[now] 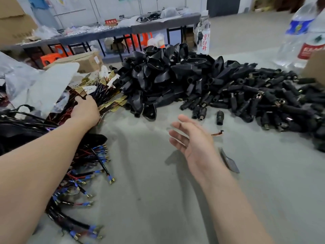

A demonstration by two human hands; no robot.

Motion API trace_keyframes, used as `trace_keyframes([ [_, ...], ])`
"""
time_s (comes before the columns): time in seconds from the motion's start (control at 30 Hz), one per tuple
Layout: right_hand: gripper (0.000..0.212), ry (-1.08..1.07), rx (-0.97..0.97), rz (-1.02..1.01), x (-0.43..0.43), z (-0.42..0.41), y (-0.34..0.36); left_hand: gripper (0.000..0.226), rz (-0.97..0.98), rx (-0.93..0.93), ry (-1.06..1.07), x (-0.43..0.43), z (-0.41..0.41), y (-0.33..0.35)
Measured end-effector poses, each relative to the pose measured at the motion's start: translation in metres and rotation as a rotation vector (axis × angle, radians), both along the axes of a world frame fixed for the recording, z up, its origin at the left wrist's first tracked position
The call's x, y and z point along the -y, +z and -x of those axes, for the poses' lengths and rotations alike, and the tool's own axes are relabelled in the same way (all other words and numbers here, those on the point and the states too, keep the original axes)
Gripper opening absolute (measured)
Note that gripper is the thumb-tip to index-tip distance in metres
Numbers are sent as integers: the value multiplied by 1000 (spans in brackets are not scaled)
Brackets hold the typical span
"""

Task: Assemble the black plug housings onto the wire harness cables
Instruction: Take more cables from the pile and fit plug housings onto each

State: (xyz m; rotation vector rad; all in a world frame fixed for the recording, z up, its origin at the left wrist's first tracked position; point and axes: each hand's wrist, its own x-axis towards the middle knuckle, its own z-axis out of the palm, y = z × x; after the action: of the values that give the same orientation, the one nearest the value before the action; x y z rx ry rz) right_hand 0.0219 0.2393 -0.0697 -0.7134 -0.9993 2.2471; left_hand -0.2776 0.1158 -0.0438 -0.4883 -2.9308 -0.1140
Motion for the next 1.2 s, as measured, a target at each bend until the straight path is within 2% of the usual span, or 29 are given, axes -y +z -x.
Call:
trace_keyframes([
  [0.13, 22, -15, 11, -9, 0, 1, -3, 37, 30, -14, 26, -3, -1, -3],
  [0.27, 24, -33, 18, -1, 0, 1, -6, 42, 39, -63, 39, -1, 0, -4],
  [0.47, 26, -60, 48, -3, -1, 4, -7, 24, 356, -203, -59, 4, -1, -5],
  [0.57, 26, -65, 54, -2, -1, 4, -7, 27, 332, -200, -76, 5, -1, 3],
  [0.77, 27, -69, 62, -5, 0, 3, -5, 32, -282, -310, -292, 1, -24, 71],
  [0.9, 27, -76, 72, -4, 3, 4, -2, 18, -845, -256, -514, -14, -59, 143],
  [0.97, 26, -79, 65, -5, 5, 4, 1, 15, -1163, -174, -589, -17, -82, 172],
  [1.03, 25, -59, 49, -2, 6, 3, 3, 24, -1440, -66, -581, -13, -103, 182],
  [1.13, 23, 28, 53, -42, 9, 0, 6, 16, -1803, 301, -528, -3, -138, 148],
  [1.2, 25, 96, 39, -50, 12, 0, 7, 14, -1893, 541, -421, 4, -160, 100],
])
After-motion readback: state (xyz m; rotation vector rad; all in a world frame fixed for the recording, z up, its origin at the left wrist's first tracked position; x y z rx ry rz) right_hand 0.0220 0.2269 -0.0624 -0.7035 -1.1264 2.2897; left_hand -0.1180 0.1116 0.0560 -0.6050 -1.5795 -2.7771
